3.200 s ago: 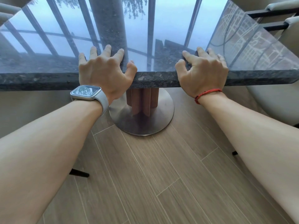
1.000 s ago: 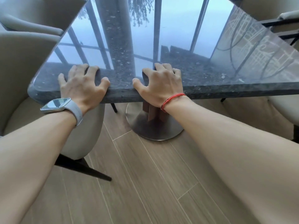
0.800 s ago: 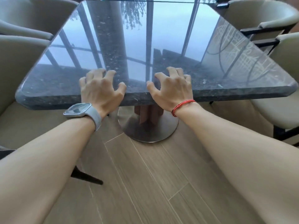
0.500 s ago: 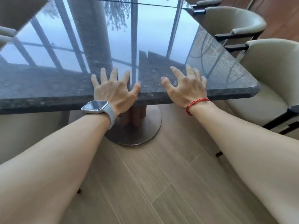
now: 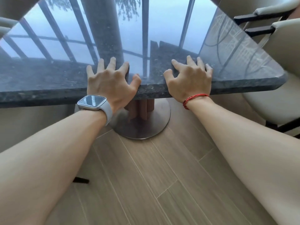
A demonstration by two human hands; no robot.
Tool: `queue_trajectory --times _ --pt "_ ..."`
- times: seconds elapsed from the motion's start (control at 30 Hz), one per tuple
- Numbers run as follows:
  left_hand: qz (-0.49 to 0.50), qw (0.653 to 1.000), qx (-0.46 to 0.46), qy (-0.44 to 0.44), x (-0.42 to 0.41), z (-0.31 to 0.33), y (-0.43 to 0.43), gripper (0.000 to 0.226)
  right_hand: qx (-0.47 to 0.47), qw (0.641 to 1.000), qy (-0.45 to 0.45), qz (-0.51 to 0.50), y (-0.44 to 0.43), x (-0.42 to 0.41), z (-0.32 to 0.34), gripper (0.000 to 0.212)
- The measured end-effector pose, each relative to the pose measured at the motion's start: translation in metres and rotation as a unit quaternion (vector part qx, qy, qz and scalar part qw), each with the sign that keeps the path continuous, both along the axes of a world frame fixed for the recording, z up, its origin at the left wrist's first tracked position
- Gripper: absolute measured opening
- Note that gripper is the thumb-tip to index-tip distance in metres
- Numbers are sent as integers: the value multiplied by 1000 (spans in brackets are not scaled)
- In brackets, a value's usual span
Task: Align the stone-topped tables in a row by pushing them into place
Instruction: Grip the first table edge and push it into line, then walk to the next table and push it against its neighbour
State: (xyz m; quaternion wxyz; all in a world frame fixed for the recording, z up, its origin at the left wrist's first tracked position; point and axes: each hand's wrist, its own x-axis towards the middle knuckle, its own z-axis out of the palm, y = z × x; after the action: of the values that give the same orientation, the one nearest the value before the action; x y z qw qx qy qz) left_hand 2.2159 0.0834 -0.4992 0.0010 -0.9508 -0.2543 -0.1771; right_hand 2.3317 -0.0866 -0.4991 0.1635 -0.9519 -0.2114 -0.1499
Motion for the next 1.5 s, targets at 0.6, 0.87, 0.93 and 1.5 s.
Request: queue_trajectory --times 0.6,0.87,0.93,1.5 --pt "-21 993 -93 68 -4 14 3 63 24 995 99 13 -3 -5 14 52" --pt "-144 872 -456 -101 -78 88 -9 44 173 949 247 95 -37 -77 92 57" --pt "-150 837 -506 -143 -104 116 -23 39 222 931 275 95 -47 -102 121 56" --pt "-123 742 -586 -302 -312 295 -113 57 364 835 361 200 -114 -281 310 49"
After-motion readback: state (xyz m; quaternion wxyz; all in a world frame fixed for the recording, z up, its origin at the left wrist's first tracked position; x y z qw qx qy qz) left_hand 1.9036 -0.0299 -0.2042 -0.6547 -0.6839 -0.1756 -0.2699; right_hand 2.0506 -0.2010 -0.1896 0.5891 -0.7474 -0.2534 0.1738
